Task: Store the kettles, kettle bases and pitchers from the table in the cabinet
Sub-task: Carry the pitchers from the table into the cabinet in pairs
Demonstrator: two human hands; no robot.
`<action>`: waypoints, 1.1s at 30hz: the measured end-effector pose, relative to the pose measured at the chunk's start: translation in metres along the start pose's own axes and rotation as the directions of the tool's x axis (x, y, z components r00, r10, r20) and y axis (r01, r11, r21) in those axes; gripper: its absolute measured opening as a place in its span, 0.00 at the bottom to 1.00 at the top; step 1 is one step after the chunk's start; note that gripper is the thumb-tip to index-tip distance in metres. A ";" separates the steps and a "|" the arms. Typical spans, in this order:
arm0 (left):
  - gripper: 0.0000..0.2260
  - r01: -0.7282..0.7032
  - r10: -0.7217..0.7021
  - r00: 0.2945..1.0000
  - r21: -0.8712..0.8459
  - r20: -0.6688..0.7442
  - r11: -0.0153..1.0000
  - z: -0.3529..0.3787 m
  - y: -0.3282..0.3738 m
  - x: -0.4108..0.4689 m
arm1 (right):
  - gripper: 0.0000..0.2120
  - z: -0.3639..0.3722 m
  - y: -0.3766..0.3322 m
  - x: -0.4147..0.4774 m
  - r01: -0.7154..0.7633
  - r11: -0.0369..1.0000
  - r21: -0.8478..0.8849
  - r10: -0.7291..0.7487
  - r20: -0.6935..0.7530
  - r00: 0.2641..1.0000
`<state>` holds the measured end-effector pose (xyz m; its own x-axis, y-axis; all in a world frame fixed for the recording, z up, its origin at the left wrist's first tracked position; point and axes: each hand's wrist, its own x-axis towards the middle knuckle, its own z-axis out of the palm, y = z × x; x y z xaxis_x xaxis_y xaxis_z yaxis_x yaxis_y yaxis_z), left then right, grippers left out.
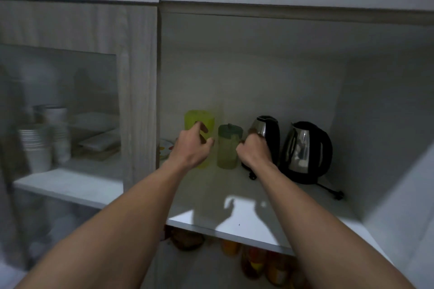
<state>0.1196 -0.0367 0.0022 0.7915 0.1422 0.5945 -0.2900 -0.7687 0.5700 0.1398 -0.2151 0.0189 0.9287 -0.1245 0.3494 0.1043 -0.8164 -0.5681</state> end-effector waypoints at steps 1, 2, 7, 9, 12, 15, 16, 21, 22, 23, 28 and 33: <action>0.12 -0.016 0.016 1.000 0.012 -0.013 1.000 -0.013 0.000 -0.005 | 0.16 -0.004 -0.007 -0.008 0.026 1.000 0.009 -0.026 -0.009 1.000; 0.11 -0.032 0.033 0.999 0.025 -0.033 0.999 -0.025 0.000 -0.011 | 0.16 -0.007 -0.015 -0.014 0.064 0.998 0.012 -0.064 -0.024 0.998; 0.12 -0.029 0.071 0.976 0.201 -0.204 0.979 -0.094 0.000 -0.047 | 0.20 -0.017 -0.057 -0.057 0.277 0.961 -0.014 -0.278 -0.040 0.960; 0.14 0.000 0.102 0.966 0.398 -0.236 0.917 -0.122 -0.003 -0.067 | 0.21 -0.020 -0.074 -0.075 0.340 0.940 -0.034 -0.341 -0.027 0.940; 0.18 0.050 0.090 0.965 0.512 -0.245 0.857 -0.162 -0.012 -0.097 | 0.21 -0.020 -0.100 -0.101 0.423 0.905 -0.046 -0.424 -0.011 0.906; 0.24 0.171 0.006 0.956 0.574 -0.294 0.801 -0.209 -0.029 -0.134 | 0.24 -0.012 -0.133 -0.132 0.523 0.852 -0.009 -0.523 0.006 0.852; 0.25 0.221 -0.032 0.950 0.595 -0.310 0.773 -0.223 -0.034 -0.149 | 0.25 -0.009 -0.144 -0.145 0.554 0.833 0.008 -0.554 0.015 0.832; 0.28 0.437 -0.244 0.895 0.624 -0.374 0.648 -0.293 -0.059 -0.227 | 0.28 0.021 -0.195 -0.210 0.657 0.744 0.123 -0.668 0.100 0.738; 0.28 0.479 -0.273 0.874 0.622 -0.401 0.620 -0.309 -0.064 -0.245 | 0.28 0.029 -0.209 -0.226 0.674 0.722 0.155 -0.691 0.121 0.712; 0.28 0.518 -0.304 0.853 0.620 -0.424 0.589 -0.327 -0.068 -0.264 | 0.27 0.040 -0.224 -0.242 0.691 0.699 0.184 -0.714 0.134 0.687; 0.29 0.679 -0.402 0.734 0.574 -0.548 0.458 -0.401 -0.087 -0.349 | 0.25 0.077 -0.287 -0.322 0.743 0.596 0.305 -0.803 0.205 0.560; 0.29 0.801 -0.477 0.598 0.504 -0.644 0.323 -0.464 -0.111 -0.437 | 0.28 0.119 -0.344 -0.412 0.757 0.498 0.423 -0.867 0.253 0.430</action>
<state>-0.4438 0.2753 -0.0576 0.2649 0.8536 0.4486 0.8115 -0.4486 0.3745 -0.2363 0.1838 -0.0183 0.3987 0.7967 0.4542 0.9052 -0.2625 -0.3341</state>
